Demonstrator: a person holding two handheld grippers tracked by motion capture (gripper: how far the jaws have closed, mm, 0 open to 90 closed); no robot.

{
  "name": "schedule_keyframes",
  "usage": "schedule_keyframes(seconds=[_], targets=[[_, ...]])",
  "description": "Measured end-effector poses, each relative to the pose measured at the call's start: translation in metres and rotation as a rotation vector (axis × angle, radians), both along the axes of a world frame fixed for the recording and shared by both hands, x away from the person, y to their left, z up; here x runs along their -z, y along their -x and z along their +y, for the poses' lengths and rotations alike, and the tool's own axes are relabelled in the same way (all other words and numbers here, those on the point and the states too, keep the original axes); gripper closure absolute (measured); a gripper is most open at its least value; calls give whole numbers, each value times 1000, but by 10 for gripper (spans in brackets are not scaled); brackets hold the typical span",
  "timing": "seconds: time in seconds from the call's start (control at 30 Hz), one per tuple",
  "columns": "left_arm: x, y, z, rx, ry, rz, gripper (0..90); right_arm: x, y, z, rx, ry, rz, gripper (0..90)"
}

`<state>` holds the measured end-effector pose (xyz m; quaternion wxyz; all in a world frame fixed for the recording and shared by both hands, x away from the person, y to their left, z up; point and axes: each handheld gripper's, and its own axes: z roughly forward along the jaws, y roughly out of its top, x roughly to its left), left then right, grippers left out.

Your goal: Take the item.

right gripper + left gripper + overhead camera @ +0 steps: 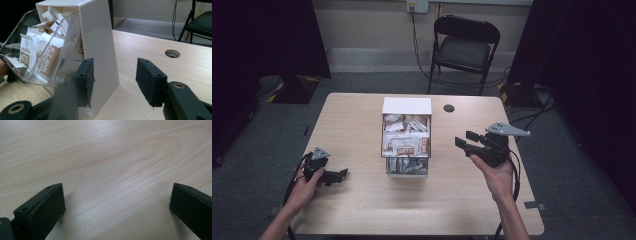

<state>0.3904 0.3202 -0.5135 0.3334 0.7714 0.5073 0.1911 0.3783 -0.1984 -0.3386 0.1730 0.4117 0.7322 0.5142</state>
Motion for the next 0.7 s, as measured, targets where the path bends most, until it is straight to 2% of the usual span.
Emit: schedule_keyframes(seconds=[0.13,0.33,0.5,0.7], targets=[[0,0,0,1,-1,2,0,-8,-1,2,-15,-3,-14,518],[0,0,0,2,-1,2,0,-23,-1,7,-67,-28,-41,544],[0,0,0,5,-5,4,0,-34,-2,19,-119,-43,-55,586],[0,0,0,2,-1,2,0,-43,-4,32,-176,-60,-67,592]])
